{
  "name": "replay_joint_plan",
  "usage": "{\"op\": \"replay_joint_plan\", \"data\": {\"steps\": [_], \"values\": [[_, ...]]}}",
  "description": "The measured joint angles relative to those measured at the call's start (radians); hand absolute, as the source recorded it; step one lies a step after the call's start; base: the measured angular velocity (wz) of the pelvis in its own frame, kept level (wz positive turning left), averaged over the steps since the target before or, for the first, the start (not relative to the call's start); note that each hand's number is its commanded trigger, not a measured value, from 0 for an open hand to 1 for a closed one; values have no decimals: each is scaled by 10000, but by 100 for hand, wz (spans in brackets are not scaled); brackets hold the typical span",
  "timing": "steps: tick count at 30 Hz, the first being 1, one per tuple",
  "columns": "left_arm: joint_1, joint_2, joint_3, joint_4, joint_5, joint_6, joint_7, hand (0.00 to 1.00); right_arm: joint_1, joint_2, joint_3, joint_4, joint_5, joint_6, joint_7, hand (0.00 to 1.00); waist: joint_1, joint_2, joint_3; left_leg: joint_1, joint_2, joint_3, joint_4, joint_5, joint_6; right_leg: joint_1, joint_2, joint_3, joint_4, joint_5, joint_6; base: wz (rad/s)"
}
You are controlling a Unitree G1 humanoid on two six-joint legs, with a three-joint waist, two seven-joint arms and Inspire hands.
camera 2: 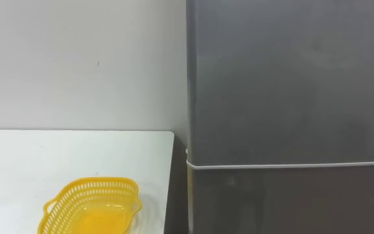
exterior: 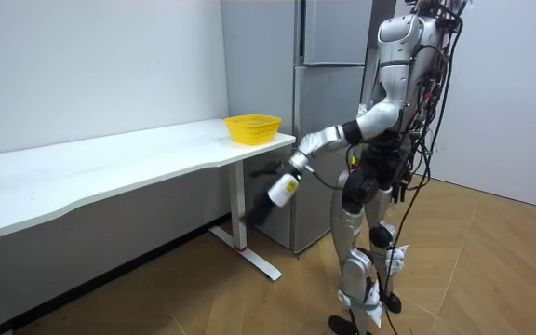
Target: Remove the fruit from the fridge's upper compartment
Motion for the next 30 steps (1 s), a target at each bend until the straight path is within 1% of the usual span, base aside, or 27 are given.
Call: {"op": "replay_joint_plan", "data": {"steps": [2, 3, 4, 5, 6, 7, 8, 10, 12, 14, 15, 17, 18, 20, 22, 23, 26, 27, 28, 29, 30], "values": [[-29, 14, 7, -1142, 1128, -228, 568, 0, 27, 0, -2, 27, 4, -142, -1, 0, -3, 1, 2, 6, 1, -16, 1, 0, 1, -2, 6, 25, 1, 1, -1, 0], [-50, 18, 22, -1355, 1451, -280, 704, 0, 42, 0, -10, 25, 1, -186, -1, 0, -1, 4, 0, 10, 1, -18, -2, -1, 1, 1, 7, 32, 3, 1, -2, 0], [-86, 34, 85, -1764, 2086, -380, 946, 0, 52, 8, -62, 23, -3, -193, 1, 0, -11, 13, 0, 31, 2, -23, -9, -1, 2, 16, 12, 39, 6, 2, -4, 0], [-90, 33, 191, -2325, 2588, -389, 1192, 0, 54, 13, -86, 22, 3, -221, -1, 0, -81, 9, 3, -2, 2, -45, -10, -2, 3, 23, 14, 32, 15, 3, -4, 0], [-88, 38, 226, -2638, 2844, -401, 1303, 0, 55, 11, -80, 24, 11, -256, -1, 0, -105, 3, 4, -12, 2, -62, -9, -2, 3, 26, 16, 29, 18, 3, -4, 3], [-85, 51, 292, -3195, 3358, -495, 1427, 0, 54, 8, -81, 21, 46, -309, 0, 0, -110, 3, 3, -19, 2, -70, -10, -2, 3, 9, 16, 28, 31, 2, -4, 0], [-84, 83, 293, -3432, 3590, -596, 1473, 0, 50, 5, -79, 21, 47, -320, 4, 0, -110, 8, 1, -20, 1, -69, -10, -2, 3, 7, 17, 28, 29, 2, -4, 0], [-109, 206, 294, -4339, 4188, -881, 1529, 0, 8, -13, -79, 111, 44, -451, 32, 0, -125, 33, 2, 32, -2, -74, -8, -2, 3, 7, 16, 31, 21, 2, -4, 0], [-178, 334, 293, -4887, 4499, -1001, 1468, 0, -39, -14, -99, 208, -19, -527, 131, 0, -165, 35, 5, 3, -6, -139, -7, -2, 3, 0, 19, 13, -11, 3, -4, 2], [-191, 553, 314, -5645, 4763, -1026, 1035, 0, 27, -9, -292, 262, -120, -684, 245, 0, -213, 33, 12, -69, -12, -208, -2, -2, 3, 26, 21, -16, -30, 2, -3, 7], [-192, 583, 314, -5881, 4758, -1027, 882, 0, 35, -8, -292, 288, -118, -696, 283, 0, -227, 30, 16, -66, -19, -249, -2, -2, 3, 45, 19, -20, -34, 2, -3, 11], [-214, 610, 287, -6912, 4770, -1062, 237, 0, -32, 16, -292, 432, -195, -732, 488, 0, -307, 20, 35, -62, -27, -334, 26, -1, 3, 48, 15, -4, -32, 1, -2, 9], [-242, 620, 270, -7099, 4811, -1074, 52, 0, -33, 16, -289, 427, -250, -740, 552, 0, -318, 34, 51, -61, -27, -340, 30, -1, 3, 49, 15, -5, -32, 1, -2, 0], [-314, 667, 154, -7591, 4965, -1076, -422, 0, -25, 4, -291, 426, -314, -746, 642, 0, -379, 91, 86, -61, -27, -340, 38, -1, 4, 52, 16, -3, -38, 1, -2, 0], [-422, 745, -145, -8120, 5012, -1072, -1094, 0, -97, -48, -293, 426, -312, -741, 765, 0, -431, 170, 135, -66, -25, -314, 31, -1, 3, 50, 19, -20, -76, 1, -2, -2], [-450, 790, -229, -8194, 5060, -1071, -1290, 0, -98, -61, -292, 428, -313, -741, 823, 0, -449, 192, 143, -72, -24, -315, 26, -1, 3, 53, 23, -20, -97, 1, -3, 0], [-989, 1162, -708, -8205, 5386, -939, -2657, 0, -115, -105, -286, 428, -399, -711, 1135, 0, -538, 257, 157, -137, -24, -321, 32, -1, 3, 63, 32, -46, -148, 3, -5, 5], [-1049, 1243, -772, -8208, 5414, -916, -2887, 0, -138, -109, -289, 427, -407, -702, 1179, 0, -583, 263, 155, -156, -24, -329, 33, -1, 3, 70, 33, -64, -159, 3, -4, 7], [-1125, 1434, -917, -8236, 5612, -806, -3342, 0, -216, -125, -291, 421, -459, -697, 1287, 0, -730, 268, 147, -198, -29, -365, 37, 0, 3, 81, 32, -106, -181, 3, -4, 7], [-1269, 1551, -1132, -8266, 5693, -692, -3815, 0, -280, -162, -288, 424, -554, -705, 1356, 0, -797, 265, 139, -212, -30, -360, 43, 0, 3, 22, 31, -99, -170, 3, -4, 6], [-1342, 1615, -1260, -8279, 5740, -632, -4036, 0, -320, -189, -288, 424, -595, -708, 1395, 0, -817, 248, 131, -225, -30, -352, 49, 0, 3, -8, 31, -92, -163, 3, -5, 0]]}}
